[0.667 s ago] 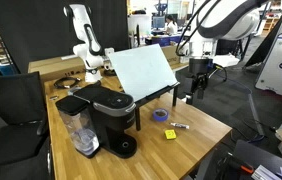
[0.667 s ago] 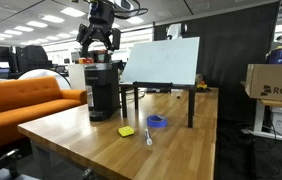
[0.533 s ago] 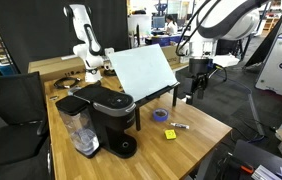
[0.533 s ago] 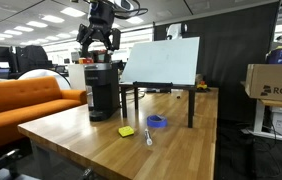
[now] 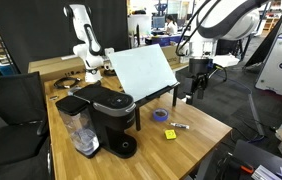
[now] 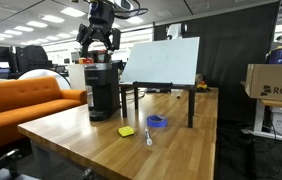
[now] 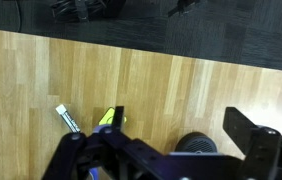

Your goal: Pick up the pen from the table and write with it on the whiteboard.

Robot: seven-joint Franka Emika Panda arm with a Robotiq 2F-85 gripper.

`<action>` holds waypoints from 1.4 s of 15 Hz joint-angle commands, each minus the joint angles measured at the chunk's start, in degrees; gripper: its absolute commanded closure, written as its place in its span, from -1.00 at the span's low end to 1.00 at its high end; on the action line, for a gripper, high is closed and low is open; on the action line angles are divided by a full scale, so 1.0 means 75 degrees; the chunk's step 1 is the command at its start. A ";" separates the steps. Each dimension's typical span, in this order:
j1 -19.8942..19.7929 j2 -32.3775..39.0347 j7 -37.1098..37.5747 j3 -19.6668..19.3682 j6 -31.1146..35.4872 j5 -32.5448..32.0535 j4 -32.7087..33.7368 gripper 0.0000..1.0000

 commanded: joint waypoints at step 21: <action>-0.0321 -0.0067 -0.2516 -0.0365 0.3048 -0.0800 -0.1845 -1.00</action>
